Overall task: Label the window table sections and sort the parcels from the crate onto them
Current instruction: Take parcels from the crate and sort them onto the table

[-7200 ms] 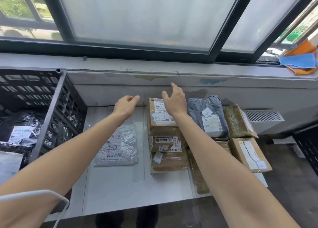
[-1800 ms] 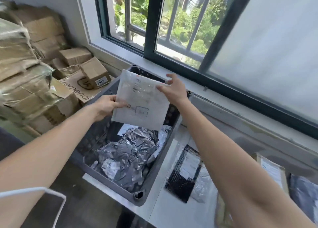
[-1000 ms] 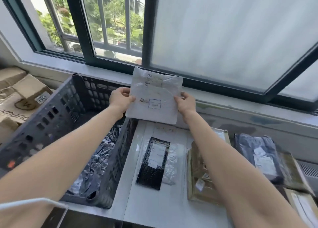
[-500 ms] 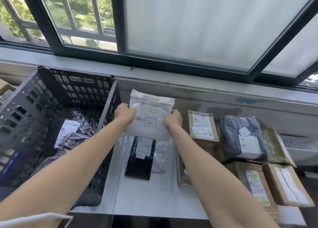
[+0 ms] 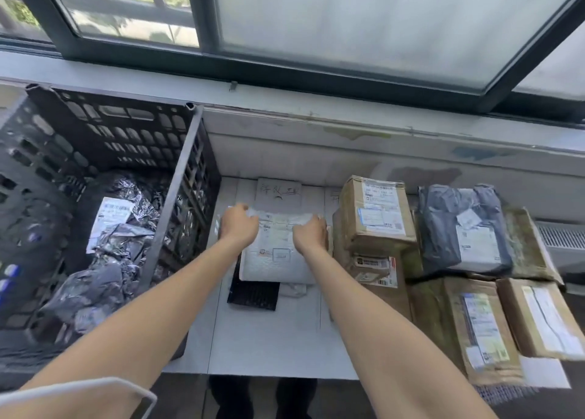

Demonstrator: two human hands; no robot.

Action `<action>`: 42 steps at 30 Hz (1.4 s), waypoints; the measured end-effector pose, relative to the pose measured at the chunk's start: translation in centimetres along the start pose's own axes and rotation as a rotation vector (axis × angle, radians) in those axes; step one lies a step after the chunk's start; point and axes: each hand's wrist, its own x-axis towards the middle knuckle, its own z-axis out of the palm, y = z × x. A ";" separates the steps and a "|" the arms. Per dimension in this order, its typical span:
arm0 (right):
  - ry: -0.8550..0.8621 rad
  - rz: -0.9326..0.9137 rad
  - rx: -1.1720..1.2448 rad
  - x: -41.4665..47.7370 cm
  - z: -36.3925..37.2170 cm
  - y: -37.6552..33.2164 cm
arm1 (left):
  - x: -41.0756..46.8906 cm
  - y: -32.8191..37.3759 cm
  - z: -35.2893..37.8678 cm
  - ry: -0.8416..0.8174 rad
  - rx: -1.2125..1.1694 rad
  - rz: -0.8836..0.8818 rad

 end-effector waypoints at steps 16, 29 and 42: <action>0.202 -1.270 -0.496 -10.9 4.8 -24.2 | 2.7 -5.8 -25.0 0.541 0.401 0.254; -0.449 -0.709 -0.980 -13.4 20.5 -23.5 | 3.1 -21.7 -24.5 -0.209 0.621 -0.118; -0.594 -0.593 -0.776 -11.4 19.8 -23.2 | 4.0 -23.7 -24.7 -0.409 0.347 -0.120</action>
